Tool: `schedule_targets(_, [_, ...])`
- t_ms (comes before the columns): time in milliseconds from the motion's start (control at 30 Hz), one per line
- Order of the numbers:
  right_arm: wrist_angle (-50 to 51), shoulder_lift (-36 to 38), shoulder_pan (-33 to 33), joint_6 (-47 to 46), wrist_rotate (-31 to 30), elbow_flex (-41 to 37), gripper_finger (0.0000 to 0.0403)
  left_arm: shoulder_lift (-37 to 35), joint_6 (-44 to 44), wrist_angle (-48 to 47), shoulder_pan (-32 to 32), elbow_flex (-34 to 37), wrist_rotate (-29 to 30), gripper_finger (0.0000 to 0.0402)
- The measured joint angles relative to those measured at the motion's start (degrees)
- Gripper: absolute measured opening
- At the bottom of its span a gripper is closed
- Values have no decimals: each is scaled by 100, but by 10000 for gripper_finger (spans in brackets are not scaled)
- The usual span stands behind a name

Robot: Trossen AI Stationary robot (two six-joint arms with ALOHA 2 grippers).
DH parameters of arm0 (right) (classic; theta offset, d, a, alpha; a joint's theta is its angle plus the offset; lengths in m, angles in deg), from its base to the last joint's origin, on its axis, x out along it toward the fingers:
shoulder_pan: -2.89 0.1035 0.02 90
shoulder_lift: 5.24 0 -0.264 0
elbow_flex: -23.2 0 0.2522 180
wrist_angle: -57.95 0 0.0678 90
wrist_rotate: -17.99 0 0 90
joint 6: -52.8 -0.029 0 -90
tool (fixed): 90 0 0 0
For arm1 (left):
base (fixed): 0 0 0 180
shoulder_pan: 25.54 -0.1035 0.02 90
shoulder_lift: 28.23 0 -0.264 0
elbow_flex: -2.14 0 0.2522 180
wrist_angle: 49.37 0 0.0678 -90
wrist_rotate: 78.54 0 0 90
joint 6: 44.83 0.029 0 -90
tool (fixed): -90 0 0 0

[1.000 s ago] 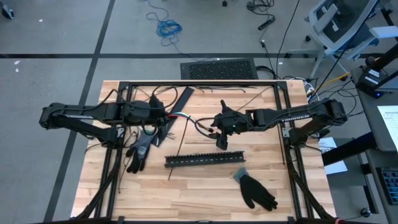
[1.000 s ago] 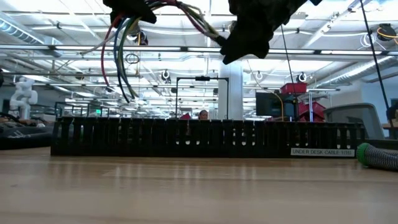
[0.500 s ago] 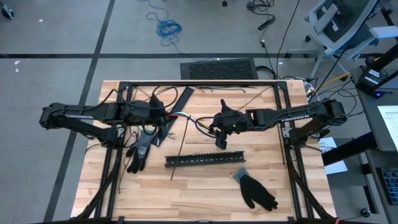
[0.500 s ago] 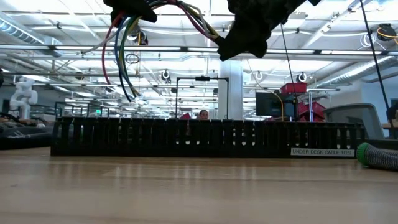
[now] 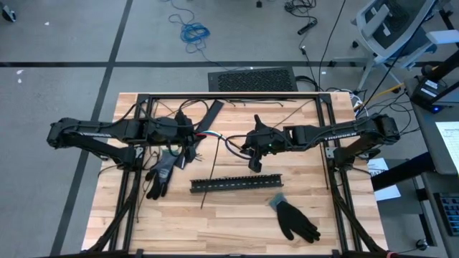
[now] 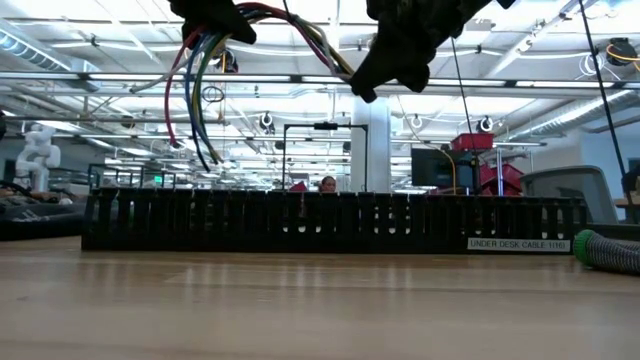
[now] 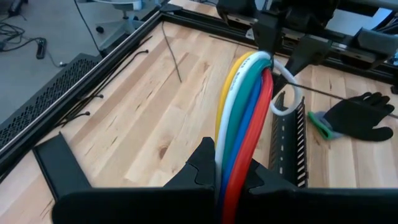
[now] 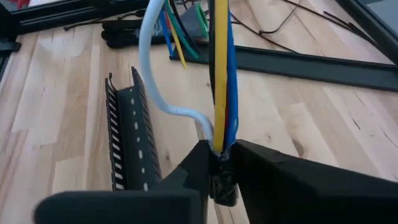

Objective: Ziptie cables
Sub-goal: Put the ziptied cable wires into the cable duct

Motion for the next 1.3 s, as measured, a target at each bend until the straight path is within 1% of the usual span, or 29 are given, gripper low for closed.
schedule_targets(100, [13, 0, 0, 23, 12, 0, 30, 0, 0, 3, 0, 0, 6, 9])
schedule_targets(267, [66, 0, -2, 108, 12, 3, 37, 0, 3, 20, 0, 0, 104, 9])
schedule_targets(400, [123, 0, -11, 113, 10, 5, 12, 0, 39, 220, 0, 0, 249, 9])
schedule_targets(533, [138, 2, -13, 62, 2, 7, 7, 0, 44, 302, 0, 0, 276, 9])
schedule_targets(667, [357, 37, -13, 36, 8, 9, 6, 0, 52, 154, 0, 0, 273, 23])
schedule_targets(800, [761, 140, -13, -9, 13, 4, 5, -7, 5, -305, 0, 0, 270, 44])
schedule_targets(900, [960, 257, -13, -16, 14, 2, 3, -7, -2, -552, 0, 0, 177, 55])
schedule_targets(1000, [996, 362, -13, -18, 72, 2, 2, -8, -54, -655, 0, -2, 122, 57])
schedule_targets(1067, [1019, 437, -13, -90, 282, 5, 2, -9, -219, -705, 0, 0, -145, 57])
schedule_targets(1167, [1316, 457, 18, -260, 542, 198, 1, -11, -471, -880, 34, -9, -587, 58])
schedule_targets(1233, [1479, 459, 91, -269, 580, 362, 1, -11, -594, -984, 134, -7, -545, 58])
schedule_targets(1300, [1597, 459, 135, -209, 578, 546, 1, -11, -595, -961, 270, 60, -309, 58])
